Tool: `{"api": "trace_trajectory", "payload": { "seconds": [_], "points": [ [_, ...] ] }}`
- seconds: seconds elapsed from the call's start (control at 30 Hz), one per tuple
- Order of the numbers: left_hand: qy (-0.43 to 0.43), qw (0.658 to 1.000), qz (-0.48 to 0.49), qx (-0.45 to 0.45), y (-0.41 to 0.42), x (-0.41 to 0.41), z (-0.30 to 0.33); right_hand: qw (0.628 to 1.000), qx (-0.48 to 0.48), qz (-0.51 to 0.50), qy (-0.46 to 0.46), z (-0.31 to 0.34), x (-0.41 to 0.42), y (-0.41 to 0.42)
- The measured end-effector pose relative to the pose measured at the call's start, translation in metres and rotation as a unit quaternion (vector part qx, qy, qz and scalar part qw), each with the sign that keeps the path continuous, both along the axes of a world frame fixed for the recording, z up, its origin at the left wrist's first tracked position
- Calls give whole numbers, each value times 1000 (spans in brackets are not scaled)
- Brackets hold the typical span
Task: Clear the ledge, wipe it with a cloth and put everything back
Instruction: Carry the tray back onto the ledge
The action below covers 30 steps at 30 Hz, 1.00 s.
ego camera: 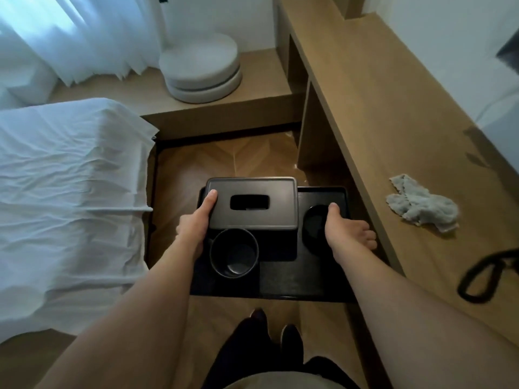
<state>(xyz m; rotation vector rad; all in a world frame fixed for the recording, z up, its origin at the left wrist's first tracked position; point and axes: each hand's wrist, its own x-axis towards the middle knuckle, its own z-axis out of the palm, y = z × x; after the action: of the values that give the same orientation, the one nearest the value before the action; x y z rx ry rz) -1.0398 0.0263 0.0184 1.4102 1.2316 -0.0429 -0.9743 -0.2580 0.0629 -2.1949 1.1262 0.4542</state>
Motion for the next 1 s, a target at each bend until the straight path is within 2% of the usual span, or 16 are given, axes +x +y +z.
{"api": "trace_trajectory", "payload": {
  "seconds": [0.2,0.63,1.0],
  "points": [
    [11,1000,11,-1,34,49,-11,999,2,33,4,-4,56,29],
    [-18,1000,-7,-13,138,220,-9,1000,-3,14,-26,9,215,129],
    [-8,1000,-3,-22,223,342,-17,999,5,12,-37,5,331,207]
  ]
}}
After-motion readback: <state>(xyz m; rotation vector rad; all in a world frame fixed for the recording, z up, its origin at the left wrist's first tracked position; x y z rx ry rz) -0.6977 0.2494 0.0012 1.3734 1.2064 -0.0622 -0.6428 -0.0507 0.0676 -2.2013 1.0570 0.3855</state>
